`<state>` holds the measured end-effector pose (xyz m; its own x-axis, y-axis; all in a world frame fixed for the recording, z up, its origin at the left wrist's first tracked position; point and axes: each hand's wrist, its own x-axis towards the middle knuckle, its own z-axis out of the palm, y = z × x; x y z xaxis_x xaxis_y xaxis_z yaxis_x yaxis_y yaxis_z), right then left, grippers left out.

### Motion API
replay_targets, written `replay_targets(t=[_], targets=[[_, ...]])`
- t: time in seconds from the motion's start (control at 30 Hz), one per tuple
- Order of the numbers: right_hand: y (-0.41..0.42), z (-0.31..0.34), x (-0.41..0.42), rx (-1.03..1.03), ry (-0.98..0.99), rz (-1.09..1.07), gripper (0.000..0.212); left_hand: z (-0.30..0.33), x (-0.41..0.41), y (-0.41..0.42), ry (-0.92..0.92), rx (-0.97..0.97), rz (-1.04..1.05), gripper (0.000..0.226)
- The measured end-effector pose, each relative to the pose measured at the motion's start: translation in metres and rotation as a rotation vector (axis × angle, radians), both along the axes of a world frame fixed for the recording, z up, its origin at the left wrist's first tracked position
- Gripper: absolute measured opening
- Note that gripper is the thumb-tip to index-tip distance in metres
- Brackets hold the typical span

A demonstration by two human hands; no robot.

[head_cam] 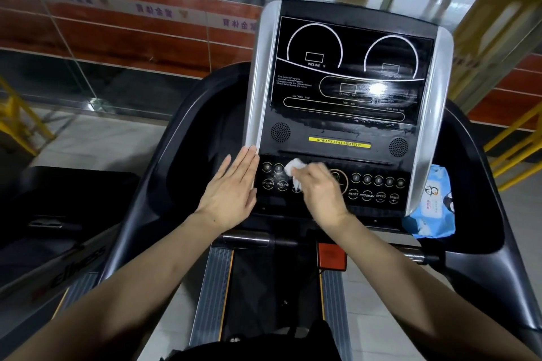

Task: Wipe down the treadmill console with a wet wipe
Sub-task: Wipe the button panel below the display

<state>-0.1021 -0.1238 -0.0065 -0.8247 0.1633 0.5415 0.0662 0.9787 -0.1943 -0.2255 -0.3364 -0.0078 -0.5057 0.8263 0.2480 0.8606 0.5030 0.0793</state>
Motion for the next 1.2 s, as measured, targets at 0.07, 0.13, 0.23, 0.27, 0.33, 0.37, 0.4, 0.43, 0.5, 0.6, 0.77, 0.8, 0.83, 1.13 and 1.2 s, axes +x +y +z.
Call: replay_targets(t=[0.07, 0.13, 0.23, 0.27, 0.33, 0.37, 0.4, 0.43, 0.5, 0.6, 0.77, 0.8, 0.83, 1.13, 1.2], targets=[[-0.012, -0.012, 0.013, 0.078, -0.054, 0.151, 0.032, 0.000, -0.002, -0.001, -0.007, -0.016, -0.015, 0.077], [-0.008, -0.013, 0.017, 0.120, -0.085, 0.219, 0.030, 0.000, -0.005, -0.003, -0.007, -0.032, -0.028, 0.081], [0.004, 0.001, -0.003, 0.093, -0.052, 0.119, 0.038, 0.000, -0.008, -0.005, 0.004, -0.069, -0.039, 0.085], [0.005, 0.005, -0.011, 0.065, -0.038, 0.067, 0.042, -0.001, -0.008, -0.006, 0.008, -0.073, -0.038, 0.086], [0.000, 0.006, -0.017, 0.047, -0.010, 0.018, 0.042, -0.001, -0.009, -0.007, 0.014, -0.077, -0.036, 0.087], [-0.004, 0.001, -0.015, 0.060, -0.015, 0.035, 0.039, 0.000, -0.009, -0.008, 0.017, -0.085, -0.034, 0.087], [-0.010, -0.005, -0.009, 0.089, -0.038, 0.083, 0.035, -0.001, -0.010, -0.009, 0.023, -0.099, -0.027, 0.087], [-0.015, -0.011, -0.002, 0.123, -0.070, 0.143, 0.033, -0.001, -0.010, -0.011, 0.032, -0.113, -0.012, 0.088], [-0.017, -0.015, 0.007, 0.173, -0.139, 0.227, 0.034, -0.001, -0.012, -0.013, 0.052, -0.140, 0.020, 0.088], [-0.010, 0.002, -0.012, 0.209, -0.137, 0.206, 0.035, -0.003, -0.015, -0.013, 0.080, -0.173, 0.050, 0.088], [-0.026, 0.003, -0.031, 0.117, -0.033, 0.022, 0.037, -0.001, -0.016, -0.010, 0.089, -0.177, 0.107, 0.090], [-0.033, -0.004, -0.023, 0.146, -0.059, 0.084, 0.034, 0.001, -0.017, -0.010, 0.088, -0.179, 0.114, 0.089], [-0.037, -0.010, -0.015, 0.175, -0.092, 0.150, 0.034, 0.002, -0.018, -0.010, 0.089, -0.183, 0.114, 0.089], [-0.037, 0.014, -0.046, 0.109, -0.047, -0.003, 0.042, 0.000, -0.021, -0.012, 0.039, -0.147, 0.095, 0.087], [-0.046, -0.003, -0.034, 0.155, -0.052, 0.084, 0.034, 0.003, -0.021, -0.013, 0.040, -0.158, 0.096, 0.088]])
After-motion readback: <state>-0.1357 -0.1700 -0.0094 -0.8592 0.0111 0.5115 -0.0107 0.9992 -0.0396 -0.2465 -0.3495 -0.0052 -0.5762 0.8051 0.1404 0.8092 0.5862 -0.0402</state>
